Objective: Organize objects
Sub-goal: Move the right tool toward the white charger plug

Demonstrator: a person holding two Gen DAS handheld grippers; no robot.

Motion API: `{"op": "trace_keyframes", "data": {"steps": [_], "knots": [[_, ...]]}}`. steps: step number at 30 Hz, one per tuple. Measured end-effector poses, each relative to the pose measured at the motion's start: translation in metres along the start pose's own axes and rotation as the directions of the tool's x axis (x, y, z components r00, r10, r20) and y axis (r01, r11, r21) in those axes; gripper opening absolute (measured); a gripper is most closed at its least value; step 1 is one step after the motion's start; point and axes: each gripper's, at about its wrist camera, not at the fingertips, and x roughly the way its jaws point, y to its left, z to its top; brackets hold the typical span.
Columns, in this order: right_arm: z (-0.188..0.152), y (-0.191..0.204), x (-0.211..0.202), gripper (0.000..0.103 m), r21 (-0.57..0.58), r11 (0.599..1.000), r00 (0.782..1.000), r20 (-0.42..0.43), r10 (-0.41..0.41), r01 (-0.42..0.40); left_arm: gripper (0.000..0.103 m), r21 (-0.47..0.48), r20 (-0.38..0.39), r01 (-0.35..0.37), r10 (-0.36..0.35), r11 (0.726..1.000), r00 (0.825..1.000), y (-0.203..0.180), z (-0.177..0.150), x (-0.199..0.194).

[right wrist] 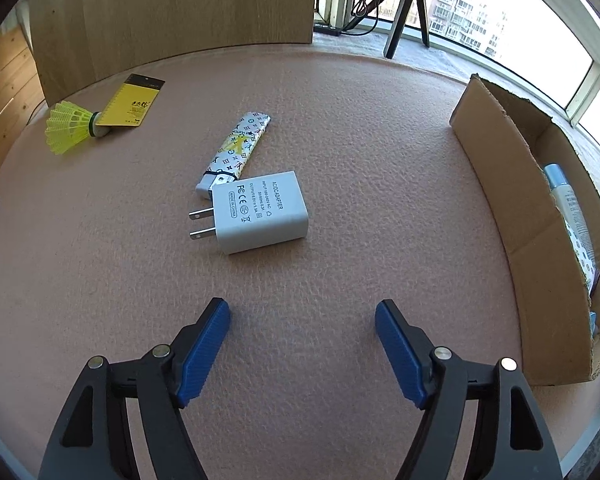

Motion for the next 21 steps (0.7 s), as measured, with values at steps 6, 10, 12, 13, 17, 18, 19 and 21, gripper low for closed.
{"op": "trace_keyframes", "data": {"steps": [6,10,12,13,17,18,19,21], "knots": [[0.006,0.002,0.001,0.073,-0.027,1.0,1.0,-0.002,0.007,-0.007,0.101,0.004,-0.005,-0.014,0.014,1.0,1.0,-0.003,-0.002,-0.003],[0.007,-0.001,0.004,0.072,-0.029,0.998,0.998,0.003,0.056,-0.056,0.101,-0.014,-0.012,-0.05,0.05,0.999,0.999,-0.005,-0.004,0.0],[0.007,-0.003,0.005,0.071,-0.043,0.996,0.997,0.009,0.078,-0.077,0.101,-0.036,-0.025,-0.058,0.057,0.998,0.998,-0.007,-0.004,0.004],[0.007,-0.004,0.004,0.07,-0.051,0.995,0.996,0.011,0.084,-0.083,0.101,-0.044,-0.031,-0.063,0.061,0.997,0.998,-0.008,-0.004,0.005],[0.007,-0.009,0.003,0.058,-0.058,0.993,0.995,0.01,0.099,-0.099,0.101,-0.044,-0.034,-0.092,0.09,0.995,0.995,-0.013,0.0,0.008],[0.007,-0.01,0.002,0.056,-0.061,0.993,0.995,0.008,0.099,-0.099,0.101,-0.044,-0.035,-0.099,0.097,0.994,0.995,-0.014,0.001,0.008],[0.007,-0.012,0.002,0.053,-0.064,0.993,0.995,0.006,0.1,-0.099,0.101,-0.045,-0.035,-0.104,0.102,0.994,0.994,-0.013,0.003,0.008],[0.008,-0.012,0.002,0.049,-0.074,0.992,0.995,0.009,0.102,-0.101,0.101,-0.043,-0.033,-0.112,0.111,0.993,0.993,-0.011,0.008,0.009]]}}
